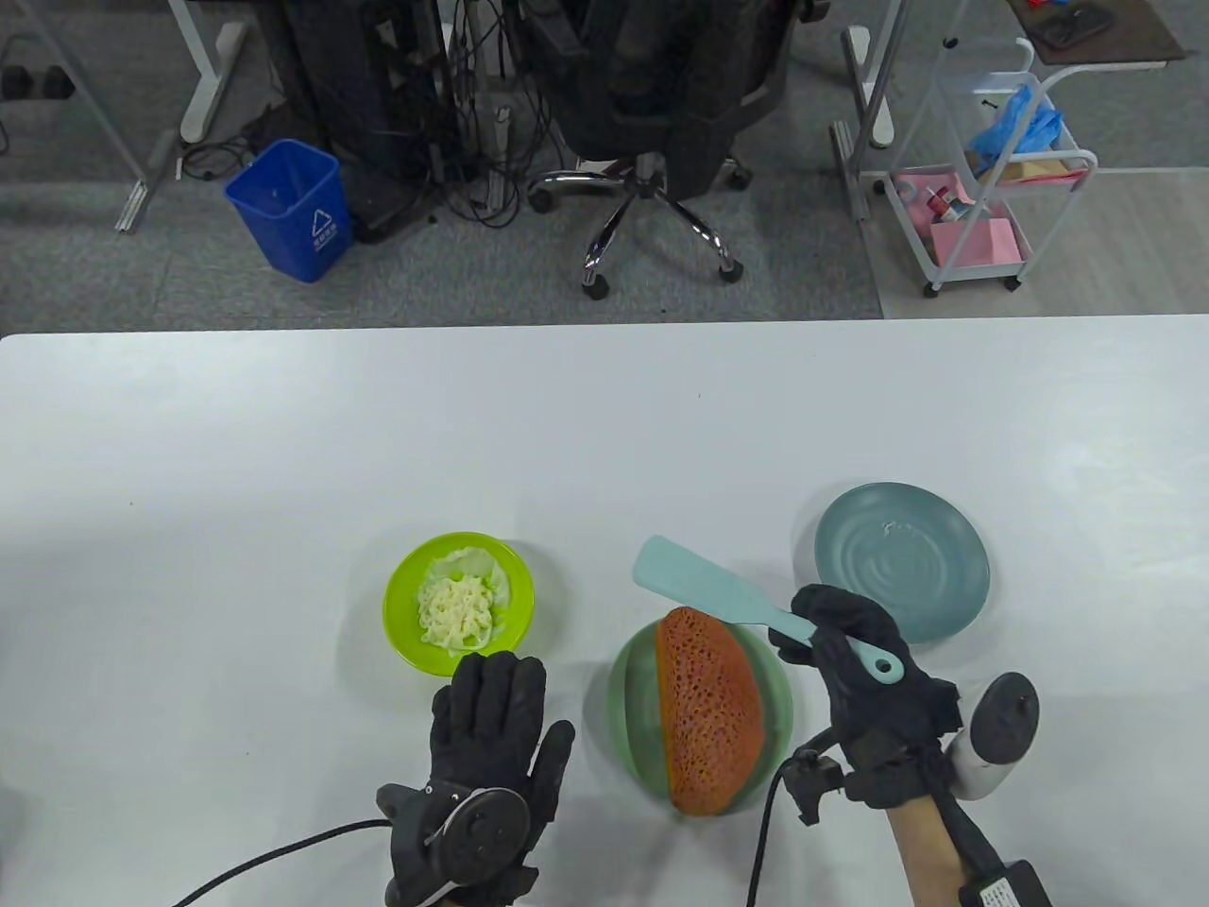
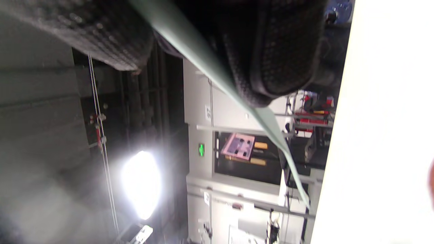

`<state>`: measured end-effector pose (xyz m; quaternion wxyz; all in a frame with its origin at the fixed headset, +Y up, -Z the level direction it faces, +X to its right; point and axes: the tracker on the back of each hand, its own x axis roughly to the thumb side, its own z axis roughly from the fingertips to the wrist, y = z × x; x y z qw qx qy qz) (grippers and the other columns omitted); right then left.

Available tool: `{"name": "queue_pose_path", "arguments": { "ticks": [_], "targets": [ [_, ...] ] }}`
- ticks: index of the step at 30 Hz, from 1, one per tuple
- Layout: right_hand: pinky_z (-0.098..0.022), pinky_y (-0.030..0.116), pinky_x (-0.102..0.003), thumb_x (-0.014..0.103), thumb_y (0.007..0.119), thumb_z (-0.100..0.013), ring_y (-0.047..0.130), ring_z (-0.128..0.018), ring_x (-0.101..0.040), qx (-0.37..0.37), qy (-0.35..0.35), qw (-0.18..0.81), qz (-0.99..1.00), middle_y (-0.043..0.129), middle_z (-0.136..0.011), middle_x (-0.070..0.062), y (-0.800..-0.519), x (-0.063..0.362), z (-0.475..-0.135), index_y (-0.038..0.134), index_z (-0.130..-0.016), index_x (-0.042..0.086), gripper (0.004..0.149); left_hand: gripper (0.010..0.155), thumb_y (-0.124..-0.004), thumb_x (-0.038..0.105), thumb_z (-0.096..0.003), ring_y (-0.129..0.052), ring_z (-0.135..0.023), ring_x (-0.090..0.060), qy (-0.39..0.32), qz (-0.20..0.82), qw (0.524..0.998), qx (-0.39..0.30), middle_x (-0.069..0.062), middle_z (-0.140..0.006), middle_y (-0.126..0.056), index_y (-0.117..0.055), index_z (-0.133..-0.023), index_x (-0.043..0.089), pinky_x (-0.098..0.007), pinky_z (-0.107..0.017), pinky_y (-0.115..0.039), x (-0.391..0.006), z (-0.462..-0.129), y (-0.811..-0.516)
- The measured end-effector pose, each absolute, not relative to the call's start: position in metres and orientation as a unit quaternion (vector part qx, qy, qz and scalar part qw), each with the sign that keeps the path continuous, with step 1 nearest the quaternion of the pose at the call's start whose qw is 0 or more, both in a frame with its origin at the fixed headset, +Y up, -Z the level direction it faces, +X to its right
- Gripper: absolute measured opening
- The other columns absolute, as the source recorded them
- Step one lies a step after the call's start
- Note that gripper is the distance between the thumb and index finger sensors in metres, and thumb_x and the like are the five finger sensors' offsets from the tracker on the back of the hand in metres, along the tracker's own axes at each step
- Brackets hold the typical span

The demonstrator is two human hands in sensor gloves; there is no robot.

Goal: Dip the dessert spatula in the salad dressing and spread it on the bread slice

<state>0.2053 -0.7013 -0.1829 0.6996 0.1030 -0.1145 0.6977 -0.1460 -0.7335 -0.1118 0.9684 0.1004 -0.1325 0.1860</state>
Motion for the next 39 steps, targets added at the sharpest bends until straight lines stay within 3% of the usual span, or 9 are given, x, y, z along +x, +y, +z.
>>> {"name": "queue_pose_path", "arguments": {
  "ticks": [9, 22, 39],
  "targets": [
    [-0.057, 0.088, -0.042, 0.042, 0.082, -0.057, 0.097, -0.078, -0.041, 0.120, -0.057, 0.657, 0.742, 0.068, -0.099, -0.018, -0.685, 0.128, -0.205, 0.068, -0.095, 0.021, 0.046, 0.072, -0.061, 0.055, -0.0637, -0.055, -0.105, -0.059, -0.091, 0.171, 0.975, 0.107, -0.027, -0.117, -0.055, -0.056, -0.117, 0.006, -0.071, -0.072, -0.049, -0.161, -0.110, -0.733],
    [-0.058, 0.087, -0.042, 0.041, 0.082, -0.058, 0.096, -0.080, -0.041, 0.123, 0.041, 0.618, 0.776, 0.068, -0.100, -0.019, -0.701, 0.061, -0.231, 0.066, -0.097, 0.020, 0.047, 0.080, -0.064, 0.058, -0.0625, -0.044, -0.107, -0.059, -0.067, 0.190, 0.978, 0.056, -0.028, -0.120, -0.044, -0.046, -0.119, 0.005, -0.072, -0.072, -0.044, -0.173, -0.114, -0.742],
    [-0.058, 0.086, -0.042, 0.041, 0.081, -0.059, 0.095, -0.080, -0.042, 0.105, 0.094, 0.623, 0.769, 0.067, -0.100, -0.020, -0.720, 0.036, -0.243, 0.065, -0.098, 0.019, 0.047, 0.081, -0.066, 0.058, -0.0620, -0.042, -0.107, -0.059, -0.058, 0.225, 0.970, 0.068, -0.028, -0.120, -0.042, -0.045, -0.119, 0.005, -0.072, -0.072, -0.042, -0.184, -0.116, -0.741]
  ]
}}
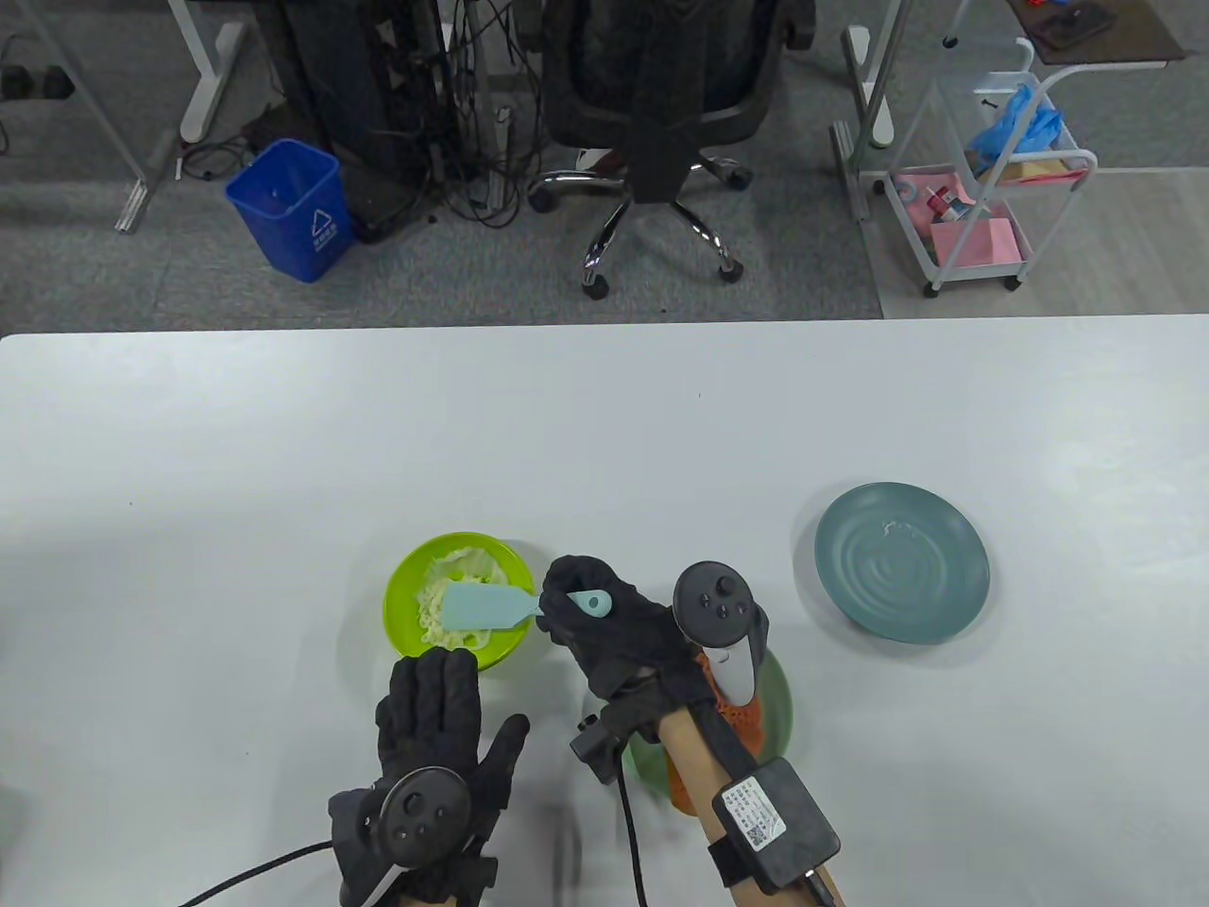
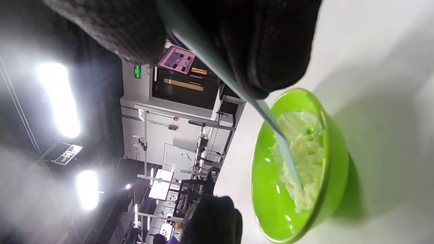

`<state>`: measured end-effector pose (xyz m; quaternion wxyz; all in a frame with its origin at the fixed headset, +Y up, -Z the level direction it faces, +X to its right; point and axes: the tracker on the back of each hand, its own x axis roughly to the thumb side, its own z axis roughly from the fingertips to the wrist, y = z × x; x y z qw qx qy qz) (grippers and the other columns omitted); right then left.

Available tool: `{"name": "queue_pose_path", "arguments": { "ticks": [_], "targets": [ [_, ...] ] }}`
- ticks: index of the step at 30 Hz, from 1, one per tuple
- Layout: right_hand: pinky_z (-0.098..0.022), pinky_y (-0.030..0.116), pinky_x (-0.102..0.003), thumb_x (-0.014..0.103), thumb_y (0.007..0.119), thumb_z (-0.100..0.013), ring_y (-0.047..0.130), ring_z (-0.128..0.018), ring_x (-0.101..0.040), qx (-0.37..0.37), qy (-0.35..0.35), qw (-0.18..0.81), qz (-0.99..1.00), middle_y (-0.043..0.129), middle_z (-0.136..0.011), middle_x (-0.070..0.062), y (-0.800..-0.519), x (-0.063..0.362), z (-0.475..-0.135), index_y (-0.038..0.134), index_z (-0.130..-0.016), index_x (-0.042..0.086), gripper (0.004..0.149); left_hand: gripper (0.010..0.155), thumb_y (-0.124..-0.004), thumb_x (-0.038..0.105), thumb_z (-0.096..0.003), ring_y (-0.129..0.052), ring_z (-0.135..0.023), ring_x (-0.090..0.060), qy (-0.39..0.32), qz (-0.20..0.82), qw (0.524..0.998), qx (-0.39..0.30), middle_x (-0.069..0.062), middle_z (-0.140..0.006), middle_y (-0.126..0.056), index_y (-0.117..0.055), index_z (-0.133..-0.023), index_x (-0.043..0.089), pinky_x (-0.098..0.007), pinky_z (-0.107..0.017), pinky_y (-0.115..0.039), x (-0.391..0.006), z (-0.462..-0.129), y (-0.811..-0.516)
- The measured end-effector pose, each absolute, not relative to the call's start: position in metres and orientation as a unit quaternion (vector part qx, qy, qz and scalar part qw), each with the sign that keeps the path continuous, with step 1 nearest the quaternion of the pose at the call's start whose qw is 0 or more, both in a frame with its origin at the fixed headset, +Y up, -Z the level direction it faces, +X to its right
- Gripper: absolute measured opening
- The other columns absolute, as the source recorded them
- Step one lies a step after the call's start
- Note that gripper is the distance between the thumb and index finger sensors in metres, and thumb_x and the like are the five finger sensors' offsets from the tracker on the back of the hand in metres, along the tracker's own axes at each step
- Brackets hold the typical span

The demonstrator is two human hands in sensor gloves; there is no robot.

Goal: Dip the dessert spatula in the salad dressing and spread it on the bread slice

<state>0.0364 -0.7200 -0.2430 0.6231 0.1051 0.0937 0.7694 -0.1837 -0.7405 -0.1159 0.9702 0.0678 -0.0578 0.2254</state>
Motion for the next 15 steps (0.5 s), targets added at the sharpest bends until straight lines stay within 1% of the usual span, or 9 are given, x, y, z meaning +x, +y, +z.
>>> {"name": "queue_pose_path", "arguments": {
  "ticks": [15],
  "targets": [
    [-0.058, 0.084, -0.044, 0.040, 0.080, -0.060, 0.094, -0.079, -0.043, 0.093, 0.081, 0.615, 0.779, 0.067, -0.100, -0.018, -0.709, 0.057, -0.246, 0.065, -0.097, 0.020, 0.045, 0.083, -0.069, 0.060, -0.0609, -0.042, -0.107, -0.059, -0.050, 0.245, 0.967, 0.054, -0.028, -0.120, -0.042, -0.045, -0.119, 0.005, -0.072, -0.072, -0.043, -0.187, -0.116, -0.741]
  ]
}}
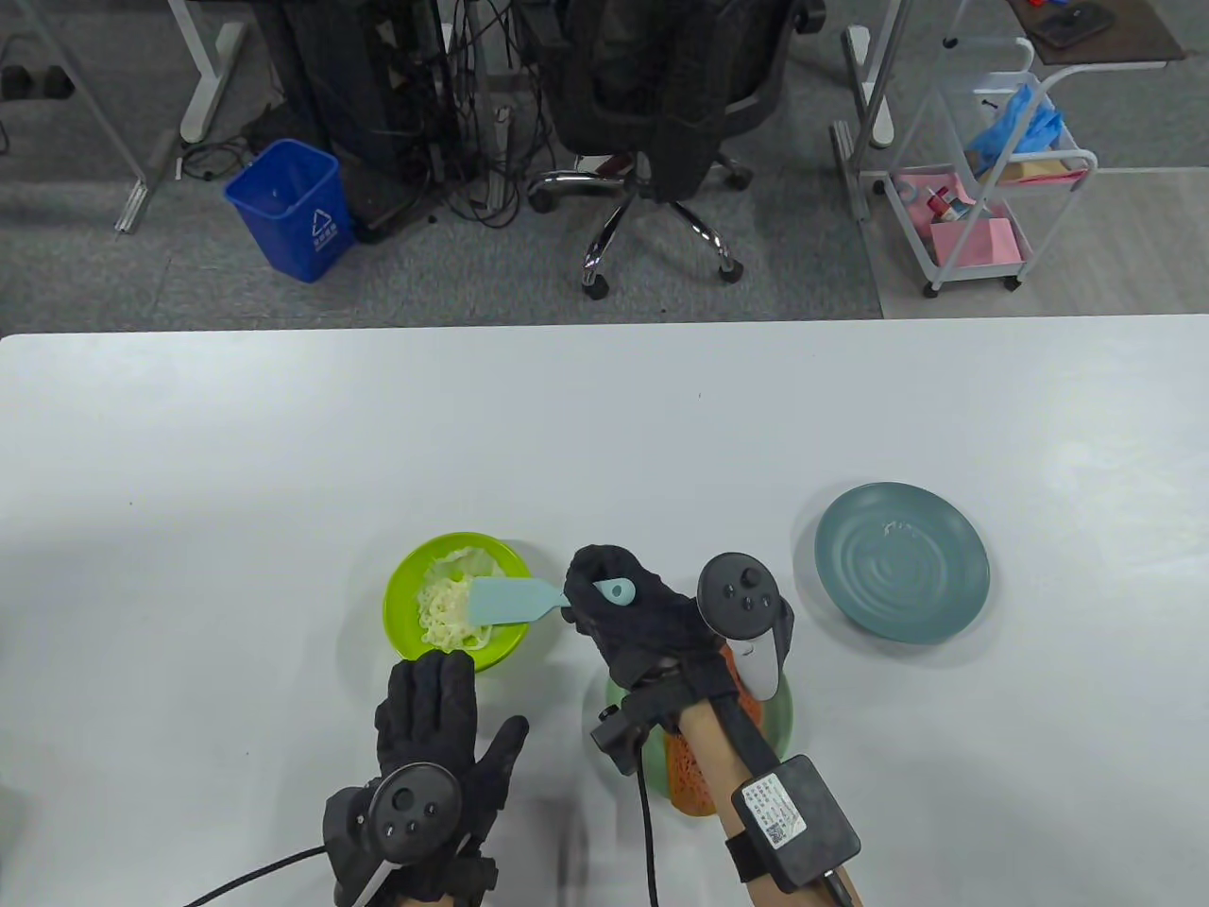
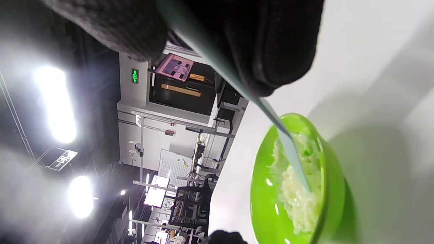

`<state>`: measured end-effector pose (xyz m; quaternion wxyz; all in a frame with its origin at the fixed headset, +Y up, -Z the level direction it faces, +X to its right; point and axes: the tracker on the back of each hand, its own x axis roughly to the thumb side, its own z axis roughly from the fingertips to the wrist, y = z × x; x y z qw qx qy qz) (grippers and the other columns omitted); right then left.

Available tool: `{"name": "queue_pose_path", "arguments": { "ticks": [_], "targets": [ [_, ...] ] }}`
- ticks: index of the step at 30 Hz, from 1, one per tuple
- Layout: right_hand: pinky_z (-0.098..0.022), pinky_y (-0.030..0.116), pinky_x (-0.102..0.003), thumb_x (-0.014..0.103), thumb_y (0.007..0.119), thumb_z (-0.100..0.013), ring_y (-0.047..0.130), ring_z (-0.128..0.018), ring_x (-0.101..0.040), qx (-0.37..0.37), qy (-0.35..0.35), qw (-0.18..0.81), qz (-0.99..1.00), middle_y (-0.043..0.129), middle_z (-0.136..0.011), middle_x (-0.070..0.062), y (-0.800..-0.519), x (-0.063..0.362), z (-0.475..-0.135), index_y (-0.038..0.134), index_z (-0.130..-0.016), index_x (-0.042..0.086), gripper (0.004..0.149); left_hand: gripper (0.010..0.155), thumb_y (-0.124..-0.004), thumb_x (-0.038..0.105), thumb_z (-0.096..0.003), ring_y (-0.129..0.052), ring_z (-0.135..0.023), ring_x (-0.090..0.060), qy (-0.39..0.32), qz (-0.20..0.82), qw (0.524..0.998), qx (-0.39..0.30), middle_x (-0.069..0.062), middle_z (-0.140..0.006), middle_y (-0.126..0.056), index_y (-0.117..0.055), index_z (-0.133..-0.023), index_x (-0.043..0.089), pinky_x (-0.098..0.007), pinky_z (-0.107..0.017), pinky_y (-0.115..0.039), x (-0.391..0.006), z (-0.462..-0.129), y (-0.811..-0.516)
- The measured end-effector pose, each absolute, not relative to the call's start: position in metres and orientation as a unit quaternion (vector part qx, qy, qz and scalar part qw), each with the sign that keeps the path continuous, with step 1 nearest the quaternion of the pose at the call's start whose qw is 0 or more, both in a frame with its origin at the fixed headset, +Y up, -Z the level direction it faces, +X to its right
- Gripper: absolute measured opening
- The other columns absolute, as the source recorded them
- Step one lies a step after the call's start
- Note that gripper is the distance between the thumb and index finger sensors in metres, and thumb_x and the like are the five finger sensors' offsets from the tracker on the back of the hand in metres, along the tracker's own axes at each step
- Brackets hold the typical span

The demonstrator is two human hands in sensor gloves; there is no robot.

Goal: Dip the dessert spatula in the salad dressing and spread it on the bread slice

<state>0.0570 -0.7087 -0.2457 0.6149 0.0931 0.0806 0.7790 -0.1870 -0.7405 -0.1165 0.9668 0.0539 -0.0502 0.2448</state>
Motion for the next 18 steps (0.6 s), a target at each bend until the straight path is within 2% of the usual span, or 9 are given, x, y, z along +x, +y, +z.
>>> {"name": "queue_pose_path", "arguments": {
  "ticks": [11, 18],
  "targets": [
    [-0.058, 0.083, -0.044, 0.041, 0.080, -0.060, 0.093, -0.080, -0.043, 0.088, 0.068, 0.626, 0.771, 0.067, -0.101, -0.017, -0.703, 0.070, -0.246, 0.065, -0.097, 0.021, 0.045, 0.083, -0.069, 0.059, -0.0609, -0.043, -0.107, -0.059, -0.051, 0.246, 0.966, 0.057, -0.028, -0.120, -0.043, -0.045, -0.119, 0.005, -0.072, -0.072, -0.043, -0.187, -0.117, -0.740],
    [-0.057, 0.085, -0.043, 0.042, 0.080, -0.060, 0.094, -0.079, -0.042, 0.099, 0.071, 0.637, 0.761, 0.067, -0.100, -0.018, -0.707, 0.058, -0.245, 0.065, -0.097, 0.021, 0.046, 0.083, -0.069, 0.059, -0.0609, -0.043, -0.107, -0.059, -0.053, 0.250, 0.965, 0.055, -0.028, -0.120, -0.043, -0.046, -0.119, 0.005, -0.072, -0.072, -0.042, -0.186, -0.117, -0.741]
  ]
}}
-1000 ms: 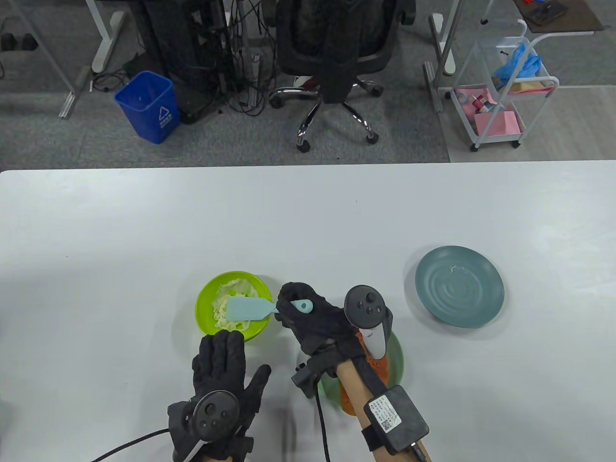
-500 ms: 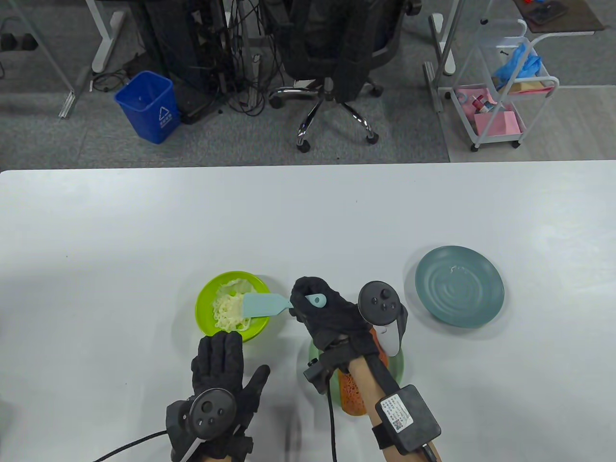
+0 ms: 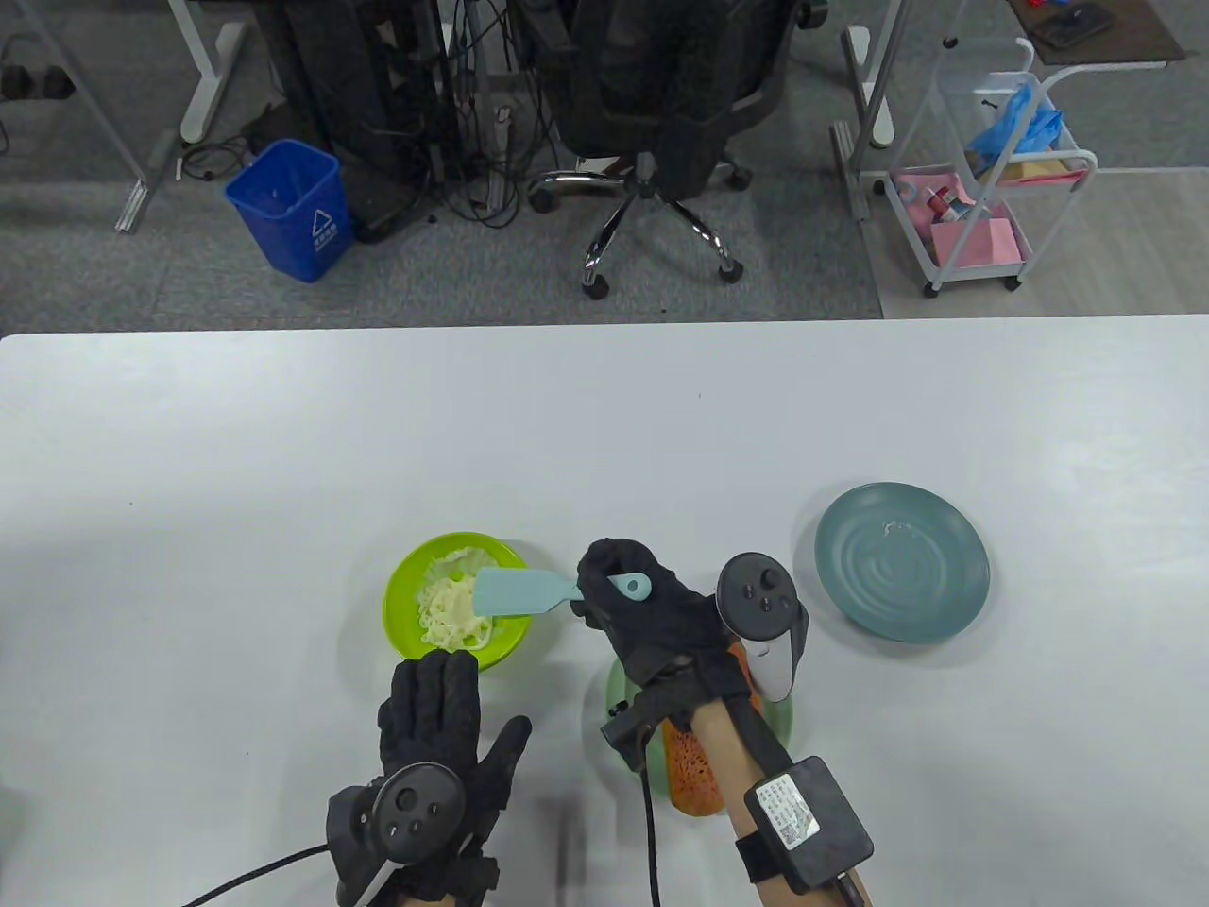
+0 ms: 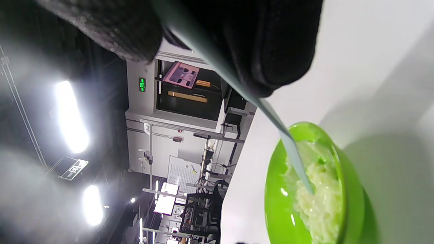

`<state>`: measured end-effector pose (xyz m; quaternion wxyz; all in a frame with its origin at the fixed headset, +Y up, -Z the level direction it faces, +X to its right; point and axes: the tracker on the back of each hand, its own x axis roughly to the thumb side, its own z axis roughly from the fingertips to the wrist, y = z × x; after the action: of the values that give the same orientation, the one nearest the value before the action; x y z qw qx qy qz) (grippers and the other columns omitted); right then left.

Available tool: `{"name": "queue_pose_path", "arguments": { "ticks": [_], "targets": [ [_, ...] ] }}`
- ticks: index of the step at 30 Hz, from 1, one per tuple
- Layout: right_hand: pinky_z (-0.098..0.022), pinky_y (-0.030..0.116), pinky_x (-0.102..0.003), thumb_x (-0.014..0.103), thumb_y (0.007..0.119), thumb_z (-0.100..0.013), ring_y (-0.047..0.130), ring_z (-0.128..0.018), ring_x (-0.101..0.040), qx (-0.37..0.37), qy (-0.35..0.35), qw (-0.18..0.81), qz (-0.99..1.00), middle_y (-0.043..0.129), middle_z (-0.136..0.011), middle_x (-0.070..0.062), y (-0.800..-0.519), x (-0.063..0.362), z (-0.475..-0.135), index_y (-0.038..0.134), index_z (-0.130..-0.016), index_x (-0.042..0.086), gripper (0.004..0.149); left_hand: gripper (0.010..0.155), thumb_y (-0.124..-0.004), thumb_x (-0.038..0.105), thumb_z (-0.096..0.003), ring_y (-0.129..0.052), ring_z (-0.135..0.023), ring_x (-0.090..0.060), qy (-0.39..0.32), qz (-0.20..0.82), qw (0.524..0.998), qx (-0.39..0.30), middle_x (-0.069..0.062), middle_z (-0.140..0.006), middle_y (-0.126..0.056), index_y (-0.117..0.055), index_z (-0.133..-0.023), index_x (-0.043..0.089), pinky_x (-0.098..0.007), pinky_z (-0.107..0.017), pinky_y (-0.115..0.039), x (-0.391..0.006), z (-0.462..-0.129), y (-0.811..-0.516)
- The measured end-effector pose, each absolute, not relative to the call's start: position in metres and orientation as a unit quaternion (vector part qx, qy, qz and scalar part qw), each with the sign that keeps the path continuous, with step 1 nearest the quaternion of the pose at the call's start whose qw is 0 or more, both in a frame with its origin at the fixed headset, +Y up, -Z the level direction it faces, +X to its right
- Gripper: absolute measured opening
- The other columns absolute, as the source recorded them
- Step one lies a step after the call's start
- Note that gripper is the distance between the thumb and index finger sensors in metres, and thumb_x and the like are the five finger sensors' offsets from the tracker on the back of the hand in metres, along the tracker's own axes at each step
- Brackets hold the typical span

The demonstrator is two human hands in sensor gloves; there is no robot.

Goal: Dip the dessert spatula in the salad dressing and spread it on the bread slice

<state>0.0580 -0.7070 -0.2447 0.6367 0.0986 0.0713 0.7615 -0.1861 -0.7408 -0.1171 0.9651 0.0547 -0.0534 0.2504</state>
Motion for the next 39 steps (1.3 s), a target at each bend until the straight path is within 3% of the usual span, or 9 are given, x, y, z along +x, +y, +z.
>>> {"name": "queue_pose_path", "arguments": {
  "ticks": [15, 30, 39],
  "targets": [
    [-0.056, 0.086, -0.042, 0.042, 0.080, -0.060, 0.095, -0.077, -0.042, 0.098, 0.088, 0.623, 0.771, 0.068, -0.099, -0.019, -0.713, 0.047, -0.245, 0.065, -0.098, 0.020, 0.046, 0.082, -0.070, 0.058, -0.0610, -0.043, -0.107, -0.059, -0.057, 0.253, 0.964, 0.058, -0.028, -0.120, -0.043, -0.046, -0.119, 0.005, -0.072, -0.072, -0.043, -0.186, -0.117, -0.740],
    [-0.056, 0.085, -0.043, 0.042, 0.080, -0.060, 0.095, -0.077, -0.042, 0.088, 0.080, 0.634, 0.764, 0.068, -0.099, -0.018, -0.706, 0.078, -0.246, 0.064, -0.097, 0.021, 0.046, 0.083, -0.070, 0.059, -0.0609, -0.044, -0.107, -0.059, -0.069, 0.235, 0.968, 0.052, -0.028, -0.120, -0.043, -0.045, -0.119, 0.005, -0.072, -0.072, -0.043, -0.178, -0.118, -0.743],
    [-0.056, 0.086, -0.043, 0.043, 0.080, -0.059, 0.095, -0.077, -0.042, 0.074, 0.049, 0.694, 0.715, 0.068, -0.099, -0.017, -0.707, 0.117, -0.239, 0.063, -0.098, 0.022, 0.048, 0.082, -0.070, 0.059, -0.0610, -0.046, -0.107, -0.060, -0.088, 0.235, 0.966, 0.059, -0.029, -0.120, -0.044, -0.045, -0.119, 0.006, -0.070, -0.073, -0.045, -0.171, -0.117, -0.741]
  ]
}}
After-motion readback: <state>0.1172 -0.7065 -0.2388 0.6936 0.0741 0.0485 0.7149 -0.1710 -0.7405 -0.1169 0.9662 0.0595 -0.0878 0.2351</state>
